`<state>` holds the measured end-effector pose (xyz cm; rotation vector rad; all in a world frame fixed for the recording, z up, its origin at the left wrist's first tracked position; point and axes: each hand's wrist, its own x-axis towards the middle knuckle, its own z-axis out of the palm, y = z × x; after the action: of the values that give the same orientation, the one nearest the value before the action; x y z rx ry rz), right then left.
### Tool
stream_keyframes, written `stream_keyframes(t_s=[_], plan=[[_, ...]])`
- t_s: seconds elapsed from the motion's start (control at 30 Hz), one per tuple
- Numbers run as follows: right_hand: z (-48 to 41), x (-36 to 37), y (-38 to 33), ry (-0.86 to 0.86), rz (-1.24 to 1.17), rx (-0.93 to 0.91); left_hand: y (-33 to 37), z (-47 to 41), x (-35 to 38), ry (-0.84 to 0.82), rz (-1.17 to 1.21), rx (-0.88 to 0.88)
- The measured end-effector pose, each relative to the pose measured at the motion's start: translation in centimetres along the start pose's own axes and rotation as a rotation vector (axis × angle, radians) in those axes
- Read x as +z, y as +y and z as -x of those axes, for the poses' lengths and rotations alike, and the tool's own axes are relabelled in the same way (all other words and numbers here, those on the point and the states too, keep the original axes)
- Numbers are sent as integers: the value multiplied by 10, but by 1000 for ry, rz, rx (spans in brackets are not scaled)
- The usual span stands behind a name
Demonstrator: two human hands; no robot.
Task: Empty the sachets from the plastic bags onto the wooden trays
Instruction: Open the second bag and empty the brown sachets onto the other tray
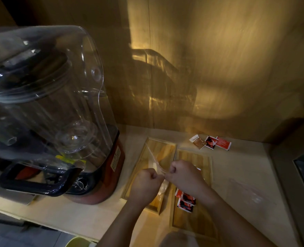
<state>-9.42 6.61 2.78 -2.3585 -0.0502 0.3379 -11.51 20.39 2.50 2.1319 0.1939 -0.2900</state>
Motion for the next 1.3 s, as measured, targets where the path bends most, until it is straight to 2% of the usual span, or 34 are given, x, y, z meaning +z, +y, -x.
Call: stream_keyframes(t_s=[0.1,0.2,0.27,0.43,0.67,0.8,0.93,1.1,1.2,1.3], plan=[[-3,1,1,-110,-71,29,4,3,0,29,13,-17],[-2,3,1,-236,-148,-16,4,7,0,-86,131,-68],[-1,5,0,-200,-157,-57,2,7,-1,-91,141,-53],[1,5,-3,-78,-100,-111,-4,8,-3,18,75,-9],[2,10,-4,80,21,-8,-6,12,-7,249,-260,-77],[1,14,-4,50,42,17,-6,12,-11,150,-309,-102],[2,21,-6,-92,148,-125,-5,14,-7,41,-202,13],[2,21,-8,-43,285,-254,-12,12,-7,91,-250,114],[1,16,-7,27,300,-256,-15,12,-10,145,-260,107],[3,14,-5,121,313,-204,-15,9,-12,235,-373,91]])
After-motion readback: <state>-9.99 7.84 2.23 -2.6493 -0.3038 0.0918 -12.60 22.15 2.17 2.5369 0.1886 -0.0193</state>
